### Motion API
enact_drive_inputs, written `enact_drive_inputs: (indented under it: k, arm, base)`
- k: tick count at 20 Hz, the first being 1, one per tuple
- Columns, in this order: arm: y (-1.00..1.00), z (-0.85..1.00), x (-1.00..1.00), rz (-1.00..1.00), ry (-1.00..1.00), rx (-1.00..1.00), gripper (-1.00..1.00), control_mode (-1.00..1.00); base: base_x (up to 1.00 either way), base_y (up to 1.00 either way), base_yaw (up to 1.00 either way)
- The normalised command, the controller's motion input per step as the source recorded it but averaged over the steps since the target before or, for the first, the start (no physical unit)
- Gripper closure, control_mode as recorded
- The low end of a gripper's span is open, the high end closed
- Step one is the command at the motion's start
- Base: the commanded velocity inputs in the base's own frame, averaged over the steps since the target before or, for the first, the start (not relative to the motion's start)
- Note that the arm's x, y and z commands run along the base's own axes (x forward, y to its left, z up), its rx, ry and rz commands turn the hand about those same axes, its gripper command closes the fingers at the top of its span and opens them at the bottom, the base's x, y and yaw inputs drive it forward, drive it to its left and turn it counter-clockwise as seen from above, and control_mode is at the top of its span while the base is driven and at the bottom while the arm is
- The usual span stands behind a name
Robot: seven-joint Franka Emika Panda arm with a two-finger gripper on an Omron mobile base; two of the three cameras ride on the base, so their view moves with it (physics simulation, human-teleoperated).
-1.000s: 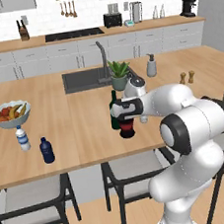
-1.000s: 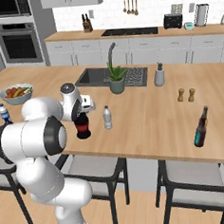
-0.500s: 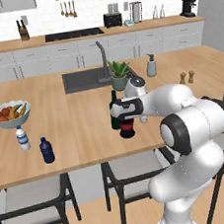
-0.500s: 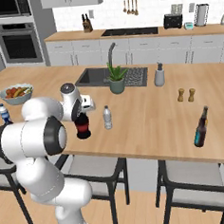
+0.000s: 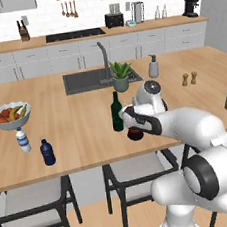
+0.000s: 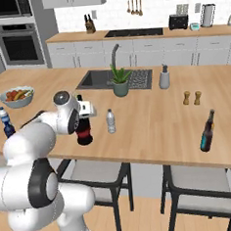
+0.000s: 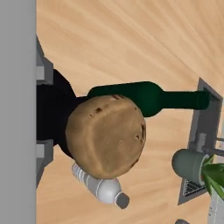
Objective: Move the plastic bottles in the middle to the plastics group, and the glass bottles in the middle to the glass group.
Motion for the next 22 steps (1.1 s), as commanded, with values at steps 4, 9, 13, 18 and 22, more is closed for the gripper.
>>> enact_drive_inputs:
  k: [4, 9, 13, 18, 22]
  arm:
    - [-0.47, 0.85, -0.52, -0.10, -0.08, 0.04, 1.00, -1.00]
    - [-0.82, 0.71, -0.33, -0.14, 0.02, 0.07, 1.00, -1.00]
    - [-1.00, 0.51, -0.07, -0.18, 0.13, 0.07, 1.00, -1.00]
    - [-1.00, 0.38, 0.00, -0.17, 0.19, 0.05, 1.00, -1.00]
    - [-0.95, 0.04, 0.01, -0.12, 0.19, 0.00, 1.00, -1.00]
  base:
    - [0.00, 0.00, 0.00]
    - [0.00, 0.00, 0.00]
    - [0.00, 0.00, 0.00]
    - [0.00, 0.00, 0.00]
    - [0.00, 0.00, 0.00]
